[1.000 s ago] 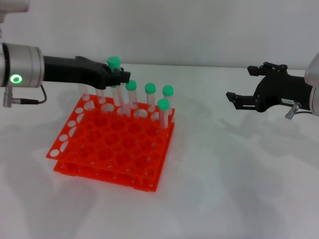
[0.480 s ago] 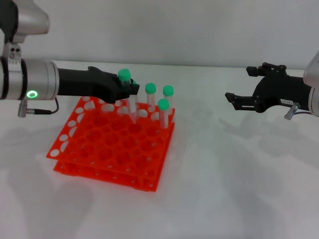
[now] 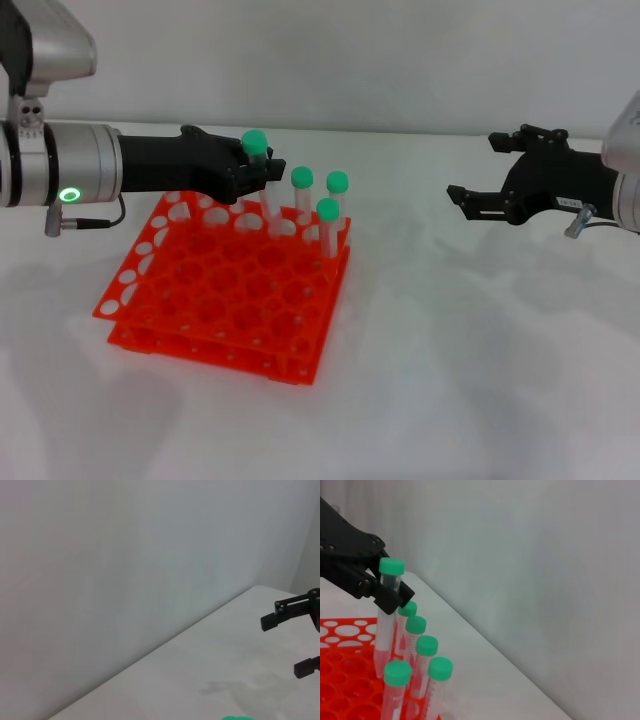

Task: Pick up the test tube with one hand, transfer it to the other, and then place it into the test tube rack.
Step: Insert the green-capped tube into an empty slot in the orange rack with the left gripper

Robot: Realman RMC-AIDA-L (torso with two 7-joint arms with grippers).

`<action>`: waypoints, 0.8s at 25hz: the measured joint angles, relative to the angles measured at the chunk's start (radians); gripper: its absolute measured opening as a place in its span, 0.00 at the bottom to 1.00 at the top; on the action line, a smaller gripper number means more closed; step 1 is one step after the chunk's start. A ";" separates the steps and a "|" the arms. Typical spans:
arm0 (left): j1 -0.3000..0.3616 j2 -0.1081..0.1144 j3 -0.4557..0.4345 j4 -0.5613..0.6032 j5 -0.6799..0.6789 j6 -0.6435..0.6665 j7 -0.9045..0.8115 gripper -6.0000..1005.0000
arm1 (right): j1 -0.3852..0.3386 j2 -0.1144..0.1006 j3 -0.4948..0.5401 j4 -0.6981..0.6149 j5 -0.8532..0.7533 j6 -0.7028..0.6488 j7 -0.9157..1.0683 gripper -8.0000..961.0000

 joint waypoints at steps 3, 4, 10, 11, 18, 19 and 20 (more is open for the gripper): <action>0.001 0.000 0.000 0.017 0.001 -0.003 0.005 0.22 | 0.005 0.001 -0.001 0.001 -0.001 0.000 0.000 0.89; 0.001 0.001 0.000 0.023 0.003 -0.007 0.005 0.22 | 0.005 0.001 -0.001 0.002 -0.001 0.000 0.001 0.89; 0.005 0.002 0.000 0.037 0.008 -0.022 0.007 0.22 | 0.006 0.001 -0.002 0.002 -0.001 0.000 0.001 0.89; 0.006 0.002 0.000 0.043 0.009 -0.027 0.010 0.22 | 0.006 0.001 -0.002 0.002 -0.001 0.000 0.001 0.89; 0.016 0.005 0.000 0.088 0.009 -0.065 0.042 0.22 | 0.008 0.001 -0.003 0.002 0.000 -0.003 0.002 0.89; 0.016 0.005 0.000 0.107 0.009 -0.084 0.046 0.22 | 0.008 0.001 -0.003 0.002 0.000 -0.004 0.002 0.89; 0.016 0.005 0.000 0.107 0.009 -0.084 0.046 0.22 | 0.008 0.001 -0.003 0.002 0.000 -0.004 0.002 0.89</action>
